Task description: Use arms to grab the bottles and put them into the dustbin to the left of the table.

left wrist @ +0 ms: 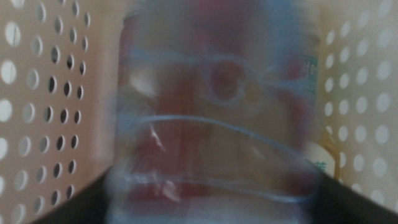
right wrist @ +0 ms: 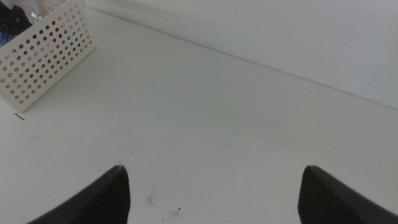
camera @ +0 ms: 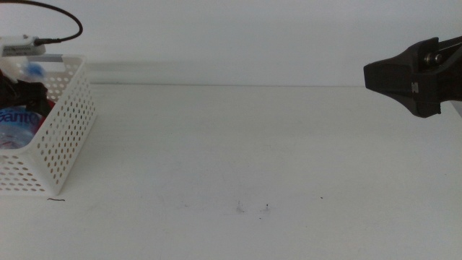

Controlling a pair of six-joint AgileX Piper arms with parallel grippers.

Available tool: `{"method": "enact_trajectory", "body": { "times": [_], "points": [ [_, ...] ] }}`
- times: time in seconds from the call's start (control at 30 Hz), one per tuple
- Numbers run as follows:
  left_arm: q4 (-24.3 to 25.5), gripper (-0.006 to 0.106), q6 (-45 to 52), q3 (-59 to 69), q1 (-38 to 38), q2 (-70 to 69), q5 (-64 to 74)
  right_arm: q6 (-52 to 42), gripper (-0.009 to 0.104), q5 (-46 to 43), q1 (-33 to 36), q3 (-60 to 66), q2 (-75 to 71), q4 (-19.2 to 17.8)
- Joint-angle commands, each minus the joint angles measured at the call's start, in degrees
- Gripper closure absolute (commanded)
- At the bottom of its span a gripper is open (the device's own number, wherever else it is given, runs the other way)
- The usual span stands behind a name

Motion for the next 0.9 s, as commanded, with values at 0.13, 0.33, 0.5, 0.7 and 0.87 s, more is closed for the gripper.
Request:
{"method": "enact_trajectory", "body": {
  "times": [0.13, 0.33, 0.5, 0.7, 0.87],
  "points": [
    [-1.7, 0.007, 0.9, -0.8, -0.6, -4.8, 0.9, -0.2, 0.005, -0.4, 0.2, -0.5, -0.2, -0.4],
    [2.2, 0.007, -5.4, 0.7, -4.2, -13.6, 2.4, -0.2, 0.005, -0.4, 0.2, -0.5, -0.2, -0.4],
    [0.8, 0.007, -4.5, 7.7, -10.0, -27.5, -4.6, -0.2, 0.005, -0.4, 0.2, -0.5, -0.2, -0.4],
    [0.4, 0.007, 3.4, 23.0, -21.6, -50.4, -24.6, -0.2, 0.005, -0.4, 0.2, -0.5, -0.2, -0.4],
    [0.3, 0.007, 2.4, 34.1, -28.9, -62.9, -35.6, -0.2, 0.005, -0.4, 0.2, -0.5, -0.2, -0.4]
  ]
}}
